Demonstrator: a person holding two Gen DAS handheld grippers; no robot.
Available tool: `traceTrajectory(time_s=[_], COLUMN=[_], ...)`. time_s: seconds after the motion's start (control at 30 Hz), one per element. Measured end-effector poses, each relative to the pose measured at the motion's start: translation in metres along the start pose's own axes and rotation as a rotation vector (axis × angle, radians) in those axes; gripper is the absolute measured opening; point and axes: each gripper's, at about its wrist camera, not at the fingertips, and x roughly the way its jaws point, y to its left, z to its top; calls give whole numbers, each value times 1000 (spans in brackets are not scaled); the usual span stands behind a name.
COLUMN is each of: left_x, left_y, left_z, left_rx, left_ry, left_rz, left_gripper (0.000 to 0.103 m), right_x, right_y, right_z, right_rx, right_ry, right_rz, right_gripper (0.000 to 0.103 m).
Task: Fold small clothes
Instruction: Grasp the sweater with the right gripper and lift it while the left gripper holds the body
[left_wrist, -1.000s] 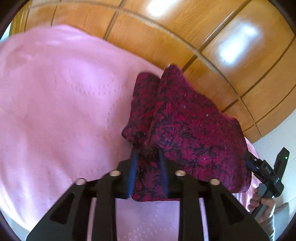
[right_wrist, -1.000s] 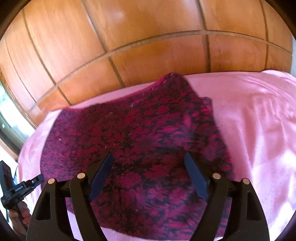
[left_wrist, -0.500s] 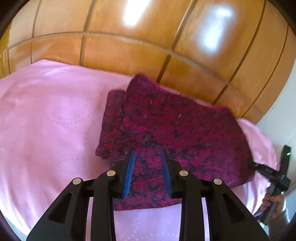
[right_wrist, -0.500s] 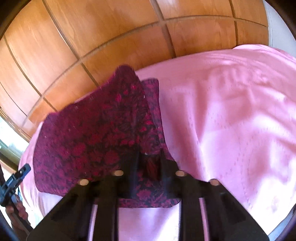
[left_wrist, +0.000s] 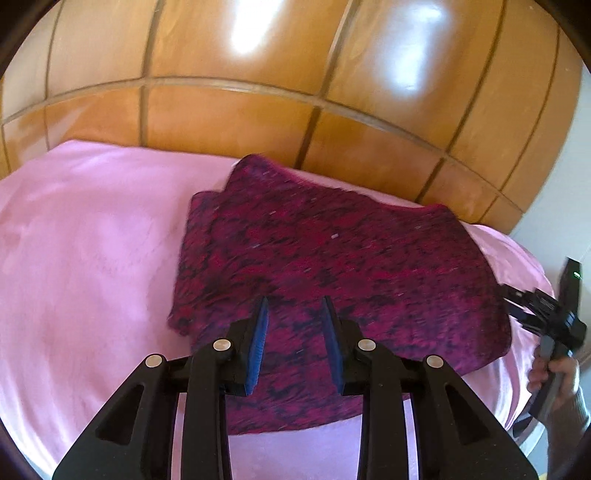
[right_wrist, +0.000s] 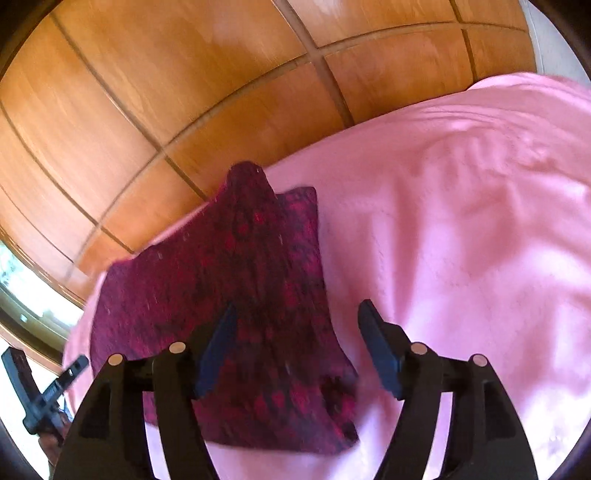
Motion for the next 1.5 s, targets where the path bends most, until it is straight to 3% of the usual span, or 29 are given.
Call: traceTrajectory(time_s=[0.1, 0.23, 0.43, 0.63, 0.8, 0.87, 0.93, 1.07, 1.23, 1.33, 1.5], left_x=[7, 28, 55, 58, 58, 57, 55, 56, 55, 54, 30], left_y=[-6, -5, 3, 6, 10, 12, 13, 18, 30, 39, 67], left_z=[5, 7, 5, 7, 8, 7, 7, 7, 6, 4, 2], left_rx=[13, 8, -32, -48, -69, -78, -88, -103, -155, -191, -290], left_ry=[6, 58, 122, 127, 125, 123, 121, 122, 120, 117, 76], left_rz=[-15, -24, -29, -47, -64, -74, -82, -112, -164, -190, -268], left_gripper=[28, 28, 28, 28, 28, 28, 28, 28, 28, 28, 28], right_x=[22, 43, 45, 28, 38, 33, 24, 0, -18, -5, 43], right_y=[-6, -21, -23, 6, 21, 25, 38, 72, 151, 211, 276], right_z=[8, 14, 14, 16, 12, 15, 19, 25, 22, 9, -22], right_rx=[25, 118, 118, -15, -85, -77, -75, -95, -206, -305, -412], right_ry=[43, 104, 152, 172, 222, 218, 199, 161, 143, 161, 220], right_rz=[30, 158, 231, 154, 99, 97, 109, 184, 291, 322, 286], right_gripper=[68, 66, 60, 48, 48, 37, 26, 23, 22, 21, 21])
